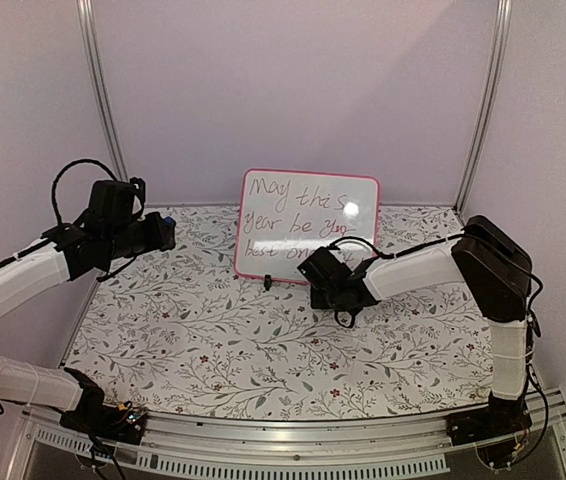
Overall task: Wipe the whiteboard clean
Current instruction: Move the whiteboard to the center of the board.
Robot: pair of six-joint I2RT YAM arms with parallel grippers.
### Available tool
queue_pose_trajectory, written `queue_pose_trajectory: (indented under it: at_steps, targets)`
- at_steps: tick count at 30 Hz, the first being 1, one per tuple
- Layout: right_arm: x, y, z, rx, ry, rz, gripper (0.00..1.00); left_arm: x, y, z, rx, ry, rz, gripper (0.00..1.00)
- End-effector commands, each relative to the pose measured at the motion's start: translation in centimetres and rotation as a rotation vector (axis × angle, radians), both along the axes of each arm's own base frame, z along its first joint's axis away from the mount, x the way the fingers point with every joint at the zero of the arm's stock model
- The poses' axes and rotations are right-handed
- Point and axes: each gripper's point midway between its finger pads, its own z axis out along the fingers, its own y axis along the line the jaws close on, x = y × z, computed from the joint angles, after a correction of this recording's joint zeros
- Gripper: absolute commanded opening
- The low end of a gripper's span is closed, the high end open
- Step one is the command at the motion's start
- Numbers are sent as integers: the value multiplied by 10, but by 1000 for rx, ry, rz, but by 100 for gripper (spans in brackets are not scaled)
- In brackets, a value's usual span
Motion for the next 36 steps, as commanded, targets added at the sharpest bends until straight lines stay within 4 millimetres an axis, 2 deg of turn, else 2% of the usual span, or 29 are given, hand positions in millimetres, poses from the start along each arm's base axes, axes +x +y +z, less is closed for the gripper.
queue_pose_trajectory:
  at_steps: [1, 6, 13, 19, 25, 36]
  targets:
    - [14, 3, 6, 2, -43, -29, 42, 1, -3, 2, 16, -14, -9, 16]
    - [19, 2, 3, -1, -46, -39, 38, 2, -2, -1, 21, -12, -3, 16]
    - [22, 1, 0, -2, -49, -49, 23, 2, -1, -5, 22, -8, 0, 16]
    - [21, 2, -1, 3, -44, -45, 0, 2, 1, -6, 19, -4, 4, 16]
    - [14, -5, -2, 3, -27, -58, 0, 1, 0, -7, 16, -3, 0, 16]
    - [-18, -24, -4, -3, -2, -163, 0, -1, 1, -3, 6, -14, 3, 16]
